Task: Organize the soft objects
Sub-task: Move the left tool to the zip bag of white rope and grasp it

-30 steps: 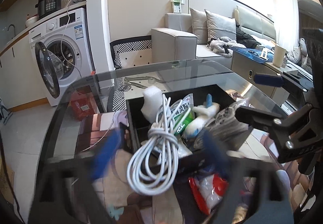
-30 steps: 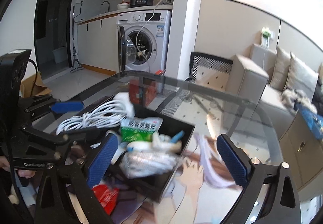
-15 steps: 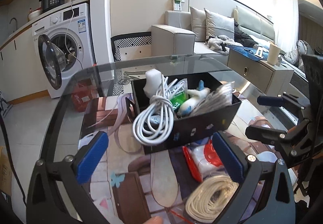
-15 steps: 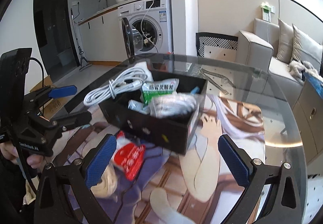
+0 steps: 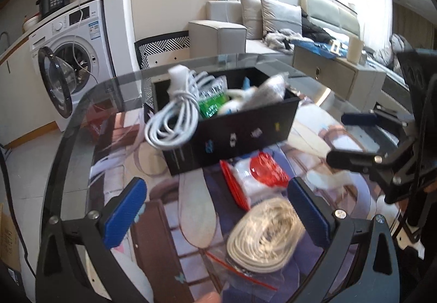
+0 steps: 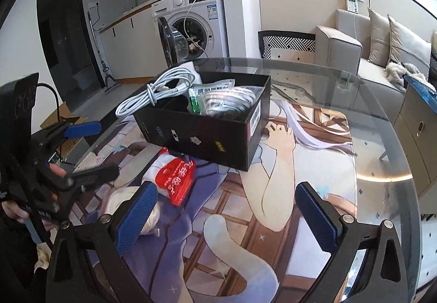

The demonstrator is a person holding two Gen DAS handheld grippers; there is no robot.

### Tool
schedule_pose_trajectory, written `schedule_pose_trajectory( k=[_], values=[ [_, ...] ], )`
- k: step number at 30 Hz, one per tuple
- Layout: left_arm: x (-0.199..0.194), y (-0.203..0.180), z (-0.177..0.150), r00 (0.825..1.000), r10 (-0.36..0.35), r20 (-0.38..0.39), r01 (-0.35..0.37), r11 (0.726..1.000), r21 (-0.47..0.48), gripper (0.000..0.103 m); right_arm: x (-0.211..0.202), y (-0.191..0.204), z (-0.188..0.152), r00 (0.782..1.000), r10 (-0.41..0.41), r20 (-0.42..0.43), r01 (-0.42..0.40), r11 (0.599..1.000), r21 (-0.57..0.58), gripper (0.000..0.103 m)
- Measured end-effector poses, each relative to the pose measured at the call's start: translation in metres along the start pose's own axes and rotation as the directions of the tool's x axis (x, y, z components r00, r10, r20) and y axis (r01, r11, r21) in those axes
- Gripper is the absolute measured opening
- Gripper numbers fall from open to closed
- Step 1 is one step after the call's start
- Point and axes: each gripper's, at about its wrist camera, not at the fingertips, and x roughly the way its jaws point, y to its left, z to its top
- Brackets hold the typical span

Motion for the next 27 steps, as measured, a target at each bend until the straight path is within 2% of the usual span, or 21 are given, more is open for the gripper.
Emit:
schedule_pose_trajectory(
  k=[13, 21, 27],
  values=[
    [0.006, -0.020, -0.019, 0.993, -0.071, -0.091, 0.079, 0.993, 0.087, 0.103, 0.005, 0.004, -0.001, 1.000, 0.014, -0.014, -0.014, 1.000, -0.015, 0.102],
    [0.010, -0.027, -0.025, 0.985, -0.108, -0.135, 0.123, 0.987, 0.102, 0.103, 0.005, 0.003, -0.002, 1.000, 0.012, -0.017, -0.012, 1.000, -0.015, 0.102],
    [0.017, -0.031, -0.030, 0.979, -0.111, -0.170, 0.132, 0.985, 0.114, 0.103, 0.005, 0.002, -0.002, 1.000, 0.013, -0.020, -0.013, 1.000, -0.015, 0.102]
  ],
)
